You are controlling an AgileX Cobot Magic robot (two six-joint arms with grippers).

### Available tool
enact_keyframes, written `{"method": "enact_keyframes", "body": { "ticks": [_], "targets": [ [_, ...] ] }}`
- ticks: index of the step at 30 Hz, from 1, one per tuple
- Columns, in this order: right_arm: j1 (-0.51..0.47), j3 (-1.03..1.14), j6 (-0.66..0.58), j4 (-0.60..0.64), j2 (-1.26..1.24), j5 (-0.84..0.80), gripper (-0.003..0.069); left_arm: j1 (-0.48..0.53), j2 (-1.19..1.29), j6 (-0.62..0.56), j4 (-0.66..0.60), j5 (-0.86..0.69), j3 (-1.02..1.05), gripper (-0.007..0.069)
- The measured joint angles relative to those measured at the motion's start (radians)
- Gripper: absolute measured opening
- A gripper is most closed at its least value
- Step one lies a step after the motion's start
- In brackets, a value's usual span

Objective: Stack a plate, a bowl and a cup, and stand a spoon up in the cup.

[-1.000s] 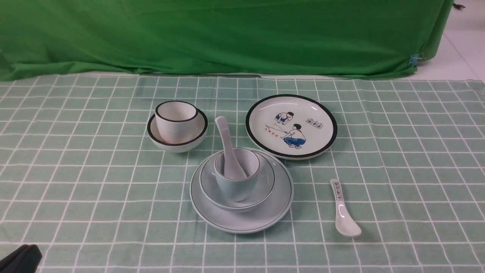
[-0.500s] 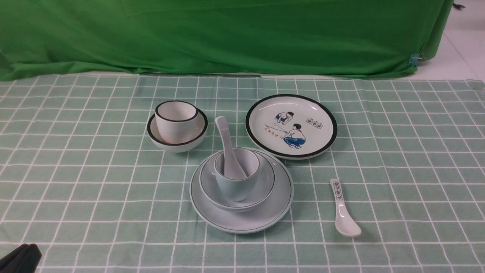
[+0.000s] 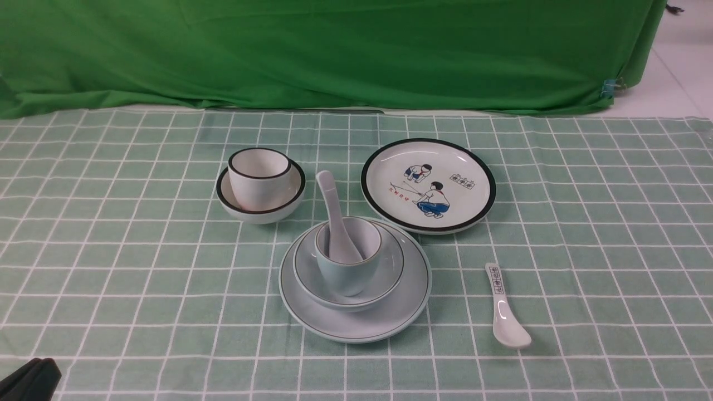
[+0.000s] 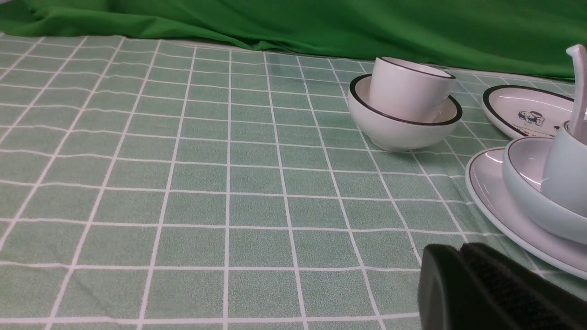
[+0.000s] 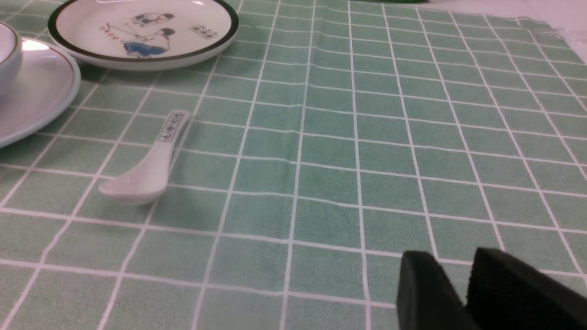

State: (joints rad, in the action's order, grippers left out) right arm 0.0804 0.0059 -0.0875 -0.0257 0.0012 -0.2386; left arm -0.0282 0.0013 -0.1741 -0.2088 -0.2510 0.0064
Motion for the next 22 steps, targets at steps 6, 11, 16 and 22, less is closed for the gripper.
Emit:
{"method": "enact_keyframes", "body": {
  "ticks": [6, 11, 16, 22],
  "targets": [
    [0.0, 0.0, 0.0, 0.0, 0.0, 0.0, 0.0205, 0.0, 0.0, -0.001, 0.0, 0.0, 0.0, 0.0013],
    [0.0, 0.0, 0.0, 0.0, 0.0, 0.0, 0.0214, 0.0, 0.0, -0.001, 0.0, 0.0, 0.0, 0.0013],
    [0.0, 0.0, 0.0, 0.0, 0.0, 0.0, 0.0216, 0.0, 0.0, -0.001, 0.0, 0.0, 0.0, 0.0013],
    [0.0, 0.0, 0.0, 0.0, 0.0, 0.0, 0.0216, 0.0, 0.0, -0.001, 0.0, 0.0, 0.0, 0.0013]
  ]
}}
